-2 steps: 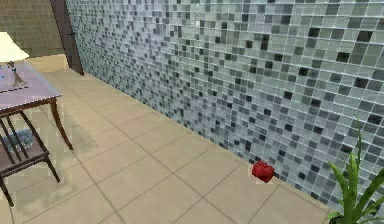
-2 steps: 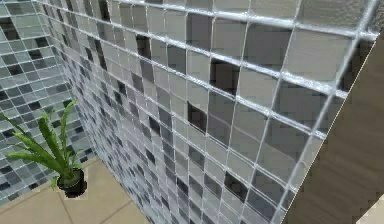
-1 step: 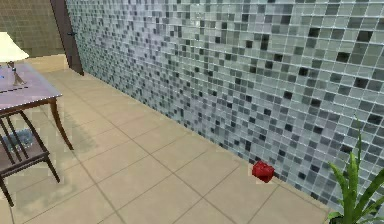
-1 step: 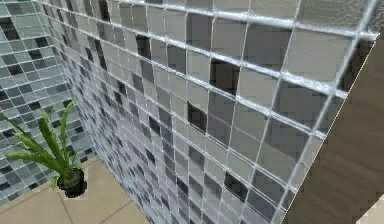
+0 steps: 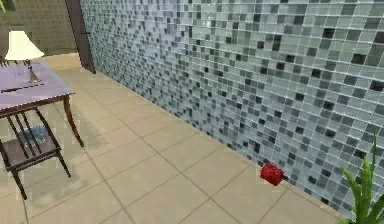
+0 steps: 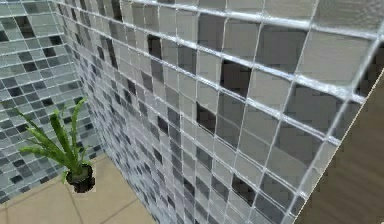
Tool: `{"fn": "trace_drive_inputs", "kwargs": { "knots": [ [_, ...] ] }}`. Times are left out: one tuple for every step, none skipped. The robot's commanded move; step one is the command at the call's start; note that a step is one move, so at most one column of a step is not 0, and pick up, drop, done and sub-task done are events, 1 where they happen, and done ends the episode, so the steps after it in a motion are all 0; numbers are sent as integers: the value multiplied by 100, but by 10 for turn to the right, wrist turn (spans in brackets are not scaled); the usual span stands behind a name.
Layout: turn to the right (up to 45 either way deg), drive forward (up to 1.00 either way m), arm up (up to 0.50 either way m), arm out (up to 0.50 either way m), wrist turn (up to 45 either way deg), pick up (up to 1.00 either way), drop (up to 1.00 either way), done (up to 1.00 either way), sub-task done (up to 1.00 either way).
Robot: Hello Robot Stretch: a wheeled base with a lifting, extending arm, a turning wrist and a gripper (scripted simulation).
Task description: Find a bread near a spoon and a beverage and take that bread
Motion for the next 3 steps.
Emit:
{"fn": "trace_drive_inputs", "kwargs": {
  "knots": [
    [-390,0,0,0,0,0,0,0,0],
    [-30,0,0,0,0,0,0,0,0],
    [0,20,0,0,0,0,0,0,0]
  ]
}}
